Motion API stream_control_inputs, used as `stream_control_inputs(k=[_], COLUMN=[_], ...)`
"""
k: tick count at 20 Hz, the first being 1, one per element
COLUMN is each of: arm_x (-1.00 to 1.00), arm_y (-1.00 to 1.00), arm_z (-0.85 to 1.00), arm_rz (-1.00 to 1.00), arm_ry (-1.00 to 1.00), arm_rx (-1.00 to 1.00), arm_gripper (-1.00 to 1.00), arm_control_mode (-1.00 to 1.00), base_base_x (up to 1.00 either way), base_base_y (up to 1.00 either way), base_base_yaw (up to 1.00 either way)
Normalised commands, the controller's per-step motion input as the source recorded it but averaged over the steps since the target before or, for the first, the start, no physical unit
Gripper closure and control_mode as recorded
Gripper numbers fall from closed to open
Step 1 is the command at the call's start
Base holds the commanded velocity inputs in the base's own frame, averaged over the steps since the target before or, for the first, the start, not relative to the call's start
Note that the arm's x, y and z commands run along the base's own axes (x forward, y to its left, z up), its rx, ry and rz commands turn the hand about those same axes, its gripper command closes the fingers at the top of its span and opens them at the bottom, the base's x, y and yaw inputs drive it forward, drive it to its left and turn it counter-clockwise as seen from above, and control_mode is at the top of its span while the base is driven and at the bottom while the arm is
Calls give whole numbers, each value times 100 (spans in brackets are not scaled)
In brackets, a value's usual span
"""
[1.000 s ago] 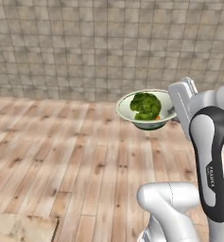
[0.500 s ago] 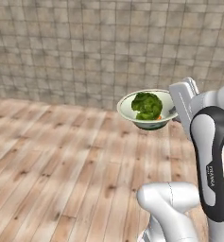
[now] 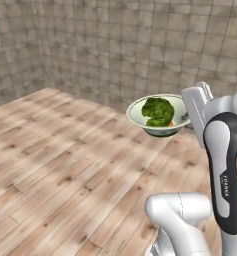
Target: The microwave is finished heating the shrimp and lettuce. Take the bowl containing the food and place it on the dining counter.
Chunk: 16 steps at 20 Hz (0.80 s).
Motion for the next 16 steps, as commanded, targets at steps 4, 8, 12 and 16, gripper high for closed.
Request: stream_control_inputs(k=[4,8,12,16], arm_x=[0,0,0,0], arm_y=[0,0,0,0], arm_z=[0,0,0,0], arm_rz=[0,0,0,0], arm_ry=[0,0,0,0], arm_rx=[0,0,0,0], arm_gripper=[100,100,100,100], arm_control_mode=[100,100,100,100], base_base_x=[100,100,100,100], base_base_y=[-22,-24,-26,-25], base_base_yaw=[76,75,74,74])
